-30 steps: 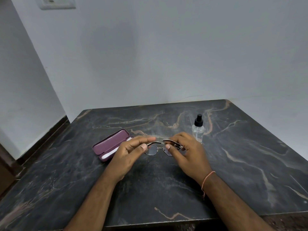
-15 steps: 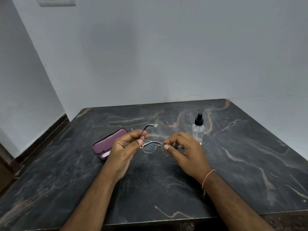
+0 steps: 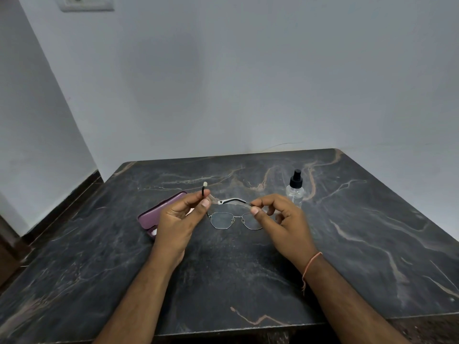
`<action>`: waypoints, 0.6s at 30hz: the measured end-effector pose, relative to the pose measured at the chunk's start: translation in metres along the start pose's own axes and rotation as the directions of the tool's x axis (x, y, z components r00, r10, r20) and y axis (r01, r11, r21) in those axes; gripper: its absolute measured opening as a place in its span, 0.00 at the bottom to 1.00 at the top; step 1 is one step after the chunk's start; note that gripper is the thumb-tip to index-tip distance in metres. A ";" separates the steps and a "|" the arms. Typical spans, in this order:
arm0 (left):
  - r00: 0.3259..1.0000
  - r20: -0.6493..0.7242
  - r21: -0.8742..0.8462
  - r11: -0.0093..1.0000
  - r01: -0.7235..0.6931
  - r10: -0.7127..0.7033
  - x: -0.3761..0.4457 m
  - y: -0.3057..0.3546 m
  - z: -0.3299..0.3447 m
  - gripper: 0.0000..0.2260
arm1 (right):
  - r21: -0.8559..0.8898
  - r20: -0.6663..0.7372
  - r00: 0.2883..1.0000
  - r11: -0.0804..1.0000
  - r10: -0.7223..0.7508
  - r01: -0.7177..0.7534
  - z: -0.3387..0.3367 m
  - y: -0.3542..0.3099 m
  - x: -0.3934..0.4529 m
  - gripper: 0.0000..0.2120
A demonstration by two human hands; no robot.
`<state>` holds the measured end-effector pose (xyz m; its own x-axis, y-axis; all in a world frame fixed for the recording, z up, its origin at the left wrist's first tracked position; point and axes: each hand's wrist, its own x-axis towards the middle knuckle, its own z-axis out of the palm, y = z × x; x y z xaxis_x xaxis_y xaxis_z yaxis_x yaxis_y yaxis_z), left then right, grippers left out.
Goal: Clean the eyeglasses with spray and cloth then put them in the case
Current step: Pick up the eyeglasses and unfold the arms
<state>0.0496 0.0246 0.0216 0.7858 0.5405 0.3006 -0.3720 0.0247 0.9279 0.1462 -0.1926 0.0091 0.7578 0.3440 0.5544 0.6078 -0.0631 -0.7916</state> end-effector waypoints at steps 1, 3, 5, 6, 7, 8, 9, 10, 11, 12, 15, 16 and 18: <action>1.000 -0.010 -0.001 1.000 0.002 -0.002 0.000 0.001 0.000 0.12 | 0.034 -0.010 1.000 0.999 0.023 -0.022 0.000 0.001 0.000 0.04; 1.000 -0.022 -0.017 1.000 -0.006 0.006 0.000 0.000 -0.002 0.11 | 0.114 -0.036 0.996 0.991 0.076 -0.072 0.000 0.003 0.000 0.05; 0.999 -0.032 -0.055 0.998 0.003 -0.005 -0.001 0.002 -0.002 0.11 | 0.164 -0.066 0.992 0.982 0.104 -0.092 -0.001 0.004 0.000 0.06; 0.999 -0.031 -0.066 0.998 0.010 -0.012 -0.002 0.001 -0.003 0.13 | 0.188 -0.074 0.991 0.978 0.108 -0.092 -0.001 0.003 0.000 0.07; 0.999 -0.029 -0.076 0.997 0.020 -0.023 -0.002 0.002 -0.002 0.13 | 0.213 -0.081 0.991 0.973 0.110 -0.091 -0.001 0.002 0.001 0.08; 0.999 -0.028 -0.082 0.996 0.024 -0.026 -0.002 0.002 -0.002 0.13 | 0.231 -0.090 0.989 0.969 0.113 -0.090 -0.002 0.001 0.001 0.10; 0.999 -0.028 -0.087 0.996 0.029 -0.031 -0.001 0.002 -0.003 0.12 | 0.239 -0.105 0.988 0.967 0.117 -0.089 -0.002 0.000 0.001 0.10; 0.999 -0.028 -0.088 0.996 0.027 -0.030 -0.001 0.000 -0.003 0.11 | 0.242 -0.122 0.985 0.966 0.120 -0.088 -0.003 -0.001 0.001 0.11; 0.999 -0.030 -0.084 0.996 0.025 -0.027 0.000 0.000 -0.004 0.10 | 0.244 -0.141 0.982 0.966 0.126 -0.089 -0.003 -0.001 0.001 0.10; 0.999 -0.028 -0.076 0.997 0.019 -0.021 0.001 -0.001 -0.004 0.10 | 0.250 -0.157 0.978 0.964 0.136 -0.094 -0.004 -0.002 0.001 0.10; 1.000 -0.024 -0.072 0.997 0.019 -0.021 0.001 -0.002 -0.003 0.10 | 0.280 -0.182 0.967 0.952 0.176 -0.120 -0.006 -0.001 0.002 0.09; 1.000 -0.020 -0.068 0.997 0.019 -0.021 0.001 -0.004 -0.003 0.10 | 0.294 -0.185 0.965 0.947 0.185 -0.125 -0.006 -0.001 0.003 0.09; 1.000 -0.008 -0.034 0.999 0.029 -0.029 0.002 -0.006 -0.003 0.11 | 0.331 -0.196 0.960 0.935 0.202 -0.129 -0.006 -0.001 0.004 0.08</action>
<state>0.0519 0.0283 0.0155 0.7921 0.5467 0.2717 -0.3657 0.0687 0.9282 0.1500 -0.1966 0.0130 0.8965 0.1340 0.4223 0.3915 0.2067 -0.8967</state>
